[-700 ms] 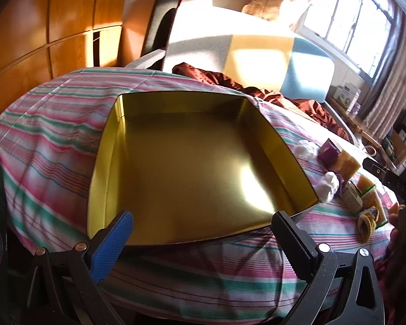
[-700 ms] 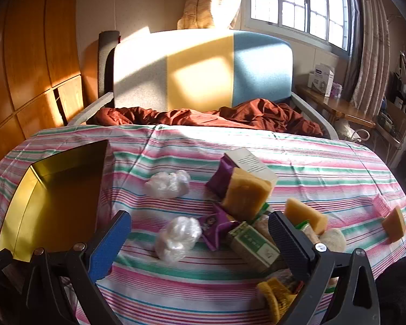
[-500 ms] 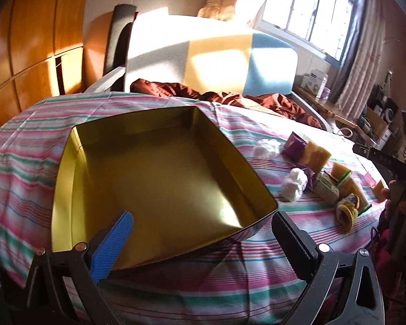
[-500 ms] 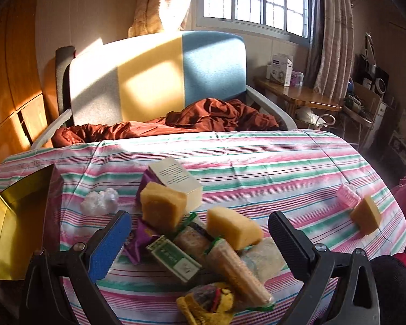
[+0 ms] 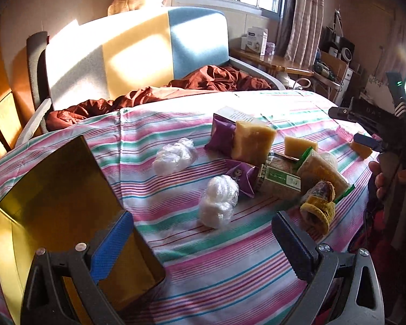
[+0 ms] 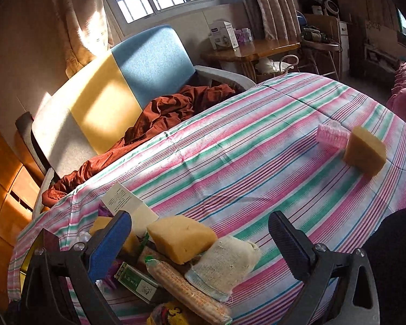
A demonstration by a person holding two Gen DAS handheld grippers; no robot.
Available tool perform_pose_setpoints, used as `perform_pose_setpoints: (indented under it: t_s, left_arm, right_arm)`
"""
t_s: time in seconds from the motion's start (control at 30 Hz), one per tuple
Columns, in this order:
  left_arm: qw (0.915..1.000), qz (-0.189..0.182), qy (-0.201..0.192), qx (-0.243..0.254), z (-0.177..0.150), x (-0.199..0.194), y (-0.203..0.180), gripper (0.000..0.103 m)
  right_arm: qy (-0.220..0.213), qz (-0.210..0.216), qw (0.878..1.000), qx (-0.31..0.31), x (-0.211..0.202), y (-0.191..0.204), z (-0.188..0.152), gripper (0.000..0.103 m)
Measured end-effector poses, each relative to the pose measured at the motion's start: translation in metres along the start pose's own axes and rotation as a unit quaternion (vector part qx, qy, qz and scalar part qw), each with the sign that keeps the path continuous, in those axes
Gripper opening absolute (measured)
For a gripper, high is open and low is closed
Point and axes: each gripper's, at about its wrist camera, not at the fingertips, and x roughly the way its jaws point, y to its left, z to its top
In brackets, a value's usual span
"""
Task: Organize objects
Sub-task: 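Grasp the plastic-wrapped white bundle with the left gripper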
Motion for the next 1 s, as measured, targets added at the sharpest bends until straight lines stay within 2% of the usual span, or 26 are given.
perform_pose_setpoints:
  t_s: [0.17, 0.33, 0.43, 0.53, 0.57, 0.6, 0.63, 0.83, 1.0]
  left_arm:
    - [0.9988, 0.003, 0.048, -0.004, 0.012, 0.05, -0.009, 0.102]
    - [0.9975, 0.022, 0.067, 0.007, 0.021, 0.082, -0.016, 0.101]
    - [0.9959, 0.02, 0.087, -0.006, 0.022, 0.099, -0.013, 0.092]
    - [0.9943, 0.019, 0.103, -0.016, 0.02, 0.113, -0.011, 0.071]
    - [0.9939, 0.02, 0.107, -0.016, 0.019, 0.116, -0.011, 0.054]
    - [0.9944, 0.029, 0.101, -0.011, 0.017, 0.114, -0.013, 0.048]
    - [0.9952, 0.029, 0.093, -0.006, 0.015, 0.111, -0.015, 0.034]
    - [0.9976, -0.003, 0.068, 0.013, -0.018, 0.082, -0.029, 0.034]
    - [0.9976, -0.006, 0.029, 0.063, -0.054, 0.056, -0.052, 0.034]
  right_arm:
    - [0.007, 0.019, 1.0, 0.001, 0.003, 0.0, 0.0, 0.103]
    - [0.013, 0.028, 1.0, 0.002, 0.005, 0.0, 0.0, 0.103]
    - [0.013, 0.029, 0.999, 0.007, 0.005, -0.001, 0.0, 0.103]
    - [0.014, 0.028, 0.999, 0.008, 0.006, -0.001, 0.0, 0.103]
    - [0.014, 0.026, 1.0, 0.009, 0.006, -0.001, 0.001, 0.103]
    - [0.013, 0.023, 1.0, 0.009, 0.006, -0.001, 0.0, 0.103]
    - [0.013, 0.021, 1.0, 0.01, 0.006, -0.001, 0.0, 0.103]
    - [0.019, 0.025, 0.999, 0.014, 0.009, -0.004, 0.0, 0.103]
    - [0.029, 0.027, 0.999, 0.019, 0.012, -0.004, -0.002, 0.103]
